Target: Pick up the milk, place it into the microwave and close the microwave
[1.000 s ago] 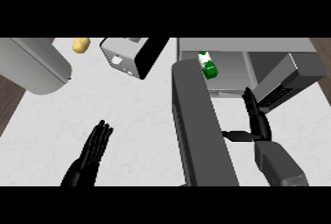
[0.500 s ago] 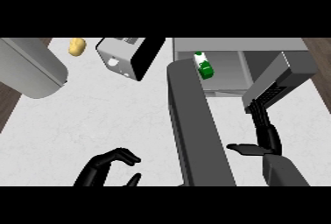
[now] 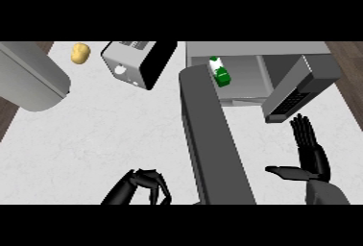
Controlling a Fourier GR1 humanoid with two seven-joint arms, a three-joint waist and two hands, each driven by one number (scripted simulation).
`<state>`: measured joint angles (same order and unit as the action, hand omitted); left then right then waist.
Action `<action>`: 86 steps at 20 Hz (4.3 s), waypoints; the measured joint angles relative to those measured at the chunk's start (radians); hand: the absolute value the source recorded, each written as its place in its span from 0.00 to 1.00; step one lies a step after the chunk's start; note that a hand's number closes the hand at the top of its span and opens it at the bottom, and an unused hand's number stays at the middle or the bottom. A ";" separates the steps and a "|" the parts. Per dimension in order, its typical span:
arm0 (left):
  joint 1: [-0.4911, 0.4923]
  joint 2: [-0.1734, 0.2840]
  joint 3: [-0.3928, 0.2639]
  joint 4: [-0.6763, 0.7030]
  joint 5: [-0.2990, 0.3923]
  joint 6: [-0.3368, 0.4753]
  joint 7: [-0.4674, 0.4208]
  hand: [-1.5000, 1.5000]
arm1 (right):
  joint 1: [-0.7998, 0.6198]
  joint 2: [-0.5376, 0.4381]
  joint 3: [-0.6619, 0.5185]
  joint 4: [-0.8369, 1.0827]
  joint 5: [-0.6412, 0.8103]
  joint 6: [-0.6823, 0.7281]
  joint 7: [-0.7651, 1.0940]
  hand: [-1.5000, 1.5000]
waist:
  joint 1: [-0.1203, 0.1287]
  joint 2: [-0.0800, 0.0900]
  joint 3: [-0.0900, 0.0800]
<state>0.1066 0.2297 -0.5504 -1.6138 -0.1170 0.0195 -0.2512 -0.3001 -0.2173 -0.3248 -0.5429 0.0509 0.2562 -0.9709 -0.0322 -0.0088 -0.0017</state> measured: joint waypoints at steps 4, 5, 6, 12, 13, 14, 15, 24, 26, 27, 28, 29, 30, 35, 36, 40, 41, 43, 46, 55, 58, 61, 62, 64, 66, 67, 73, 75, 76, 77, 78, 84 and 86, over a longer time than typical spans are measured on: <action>-0.037 -0.058 -0.069 0.082 -0.054 -0.001 0.021 1.00 | 0.100 -0.011 0.024 -0.140 -0.039 0.036 0.029 0.00 | -0.006 0.000 -0.001; -0.048 -0.069 -0.070 0.114 -0.060 0.000 0.006 1.00 | 0.127 -0.017 0.027 -0.185 -0.055 0.046 0.043 0.00 | -0.006 0.000 -0.001; -0.060 -0.086 -0.078 0.137 -0.067 0.001 -0.002 1.00 | 0.151 -0.023 0.028 -0.227 -0.072 0.058 0.058 0.00 | -0.005 0.001 -0.001; -0.198 -0.188 -0.153 0.312 -0.059 0.059 0.003 1.00 | 0.283 -0.047 0.051 -0.473 -0.168 0.126 0.158 0.00 | -0.011 0.004 -0.001; -0.233 -0.196 -0.165 0.341 -0.044 0.074 0.007 1.00 | 0.296 -0.054 0.052 -0.508 -0.188 0.141 0.177 0.00 | -0.012 0.006 -0.001; -0.262 -0.202 -0.185 0.370 -0.024 0.097 0.006 1.00 | 0.311 -0.054 0.058 -0.546 -0.204 0.152 0.196 0.00 | -0.016 0.006 -0.001; -0.280 -0.208 -0.207 0.394 -0.009 0.116 -0.002 1.00 | 0.331 -0.063 0.058 -0.583 -0.226 0.169 0.212 0.00 | -0.019 0.007 -0.001; -0.522 -0.221 -0.371 0.558 0.180 0.307 0.010 1.00 | 0.425 -0.081 0.119 -0.847 -0.331 0.237 0.347 0.00 | -0.077 0.017 -0.004; -0.569 -0.221 -0.386 0.580 0.218 0.337 0.019 1.00 | 0.419 -0.094 0.123 -0.882 -0.353 0.249 0.373 0.00 | -0.094 0.022 -0.004; -0.591 -0.221 -0.390 0.587 0.238 0.352 0.027 1.00 | 0.419 -0.100 0.126 -0.898 -0.362 0.255 0.384 0.00 | -0.104 0.024 -0.004; -0.610 -0.221 -0.393 0.597 0.257 0.367 0.032 1.00 | 0.419 -0.101 0.130 -0.913 -0.369 0.259 0.393 0.00 | -0.114 0.026 -0.004; -0.632 -0.222 -0.394 0.607 0.272 0.382 0.038 1.00 | 0.415 -0.108 0.132 -0.927 -0.374 0.263 0.401 0.00 | -0.123 0.028 -0.004; -0.651 -0.222 -0.394 0.615 0.288 0.397 0.040 1.00 | 0.413 -0.112 0.136 -0.936 -0.379 0.267 0.407 0.00 | -0.133 0.031 -0.005; -0.702 -0.224 -0.337 0.594 0.396 0.483 -0.024 0.00 | 0.391 -0.133 0.132 -0.984 -0.409 0.276 0.430 0.00 | -0.175 0.043 -0.009; -0.713 -0.224 -0.327 0.591 0.414 0.499 -0.040 0.00 | 0.387 -0.138 0.130 -0.991 -0.414 0.277 0.433 0.00 | -0.183 0.045 -0.009; -0.767 -0.226 -0.298 0.600 0.476 0.546 -0.084 0.00 | 0.368 -0.151 0.127 -1.016 -0.451 0.291 0.455 0.00 | -0.217 0.055 -0.009; -0.781 -0.227 -0.291 0.606 0.490 0.555 -0.093 0.00 | 0.364 -0.154 0.127 -1.021 -0.459 0.294 0.460 0.00 | -0.226 0.057 -0.009; -0.809 -0.227 -0.284 0.619 0.515 0.571 -0.108 0.00 | 0.352 -0.157 0.129 -1.027 -0.477 0.301 0.472 0.00 | -0.239 0.063 -0.008; -0.848 -0.228 -0.267 0.645 0.551 0.589 -0.130 0.00 | 0.337 -0.170 0.125 -1.036 -0.503 0.314 0.486 0.00 | -0.261 0.071 -0.007; -0.948 -0.229 -0.241 0.720 0.638 0.623 -0.185 0.00 | 0.286 -0.208 0.130 -1.051 -0.582 0.358 0.537 0.00 | -0.306 0.089 -0.005; -0.965 -0.229 -0.243 0.736 0.662 0.632 -0.203 0.00 | 0.271 -0.218 0.131 -1.052 -0.607 0.369 0.551 0.00 | -0.319 0.093 -0.003; -0.977 -0.230 -0.245 0.749 0.686 0.638 -0.223 0.00 | 0.254 -0.229 0.131 -1.054 -0.630 0.378 0.565 0.00 | -0.331 0.098 -0.004; -0.982 -0.230 -0.247 0.753 0.692 0.640 -0.229 0.00 | 0.249 -0.233 0.132 -1.054 -0.637 0.382 0.570 0.00 | -0.335 0.099 -0.003; -0.989 -0.230 -0.250 0.763 0.704 0.641 -0.244 0.00 | 0.239 -0.238 0.135 -1.055 -0.650 0.387 0.579 0.00 | -0.339 0.101 -0.003; -0.995 -0.230 -0.254 0.770 0.717 0.644 -0.257 0.00 | 0.227 -0.245 0.132 -1.055 -0.663 0.390 0.585 0.00 | -0.345 0.103 -0.003; -0.999 -0.229 -0.255 0.774 0.723 0.646 -0.263 0.00 | 0.222 -0.249 0.132 -1.054 -0.668 0.392 0.589 0.00 | -0.347 0.104 -0.003; -1.003 -0.225 -0.262 0.792 0.756 0.655 -0.311 0.00 | 0.204 -0.270 0.125 -1.047 -0.695 0.397 0.611 0.00 | -0.362 0.106 -0.002; -1.005 -0.225 -0.265 0.798 0.767 0.657 -0.325 0.00 | 0.195 -0.279 0.119 -1.045 -0.705 0.398 0.617 0.00 | -0.364 0.106 -0.002; -1.005 -0.225 -0.268 0.799 0.773 0.659 -0.332 0.00 | 0.191 -0.281 0.120 -1.044 -0.711 0.399 0.620 0.00 | -0.366 0.106 -0.002; -1.005 -0.224 -0.269 0.801 0.777 0.660 -0.339 0.00 | 0.189 -0.285 0.118 -1.043 -0.715 0.400 0.624 0.00 | -0.368 0.106 -0.002; -1.004 -0.223 -0.271 0.803 0.782 0.664 -0.346 0.00 | 0.187 -0.288 0.119 -1.043 -0.719 0.401 0.628 0.00 | -0.370 0.105 -0.002; -1.009 -0.223 -0.281 0.815 0.812 0.672 -0.382 0.00 | 0.170 -0.308 0.113 -1.031 -0.743 0.406 0.649 0.00 | -0.376 0.107 -0.002; -1.010 -0.222 -0.285 0.819 0.822 0.673 -0.393 0.00 | 0.163 -0.312 0.114 -1.031 -0.752 0.409 0.654 0.00 | -0.378 0.107 -0.001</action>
<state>-0.9033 0.0074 -0.8350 -0.7948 0.7049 0.6922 -0.6440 -0.1370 -0.5295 -0.2105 -1.5743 -0.7009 0.6650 -0.3167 -0.4100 0.0985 -0.0031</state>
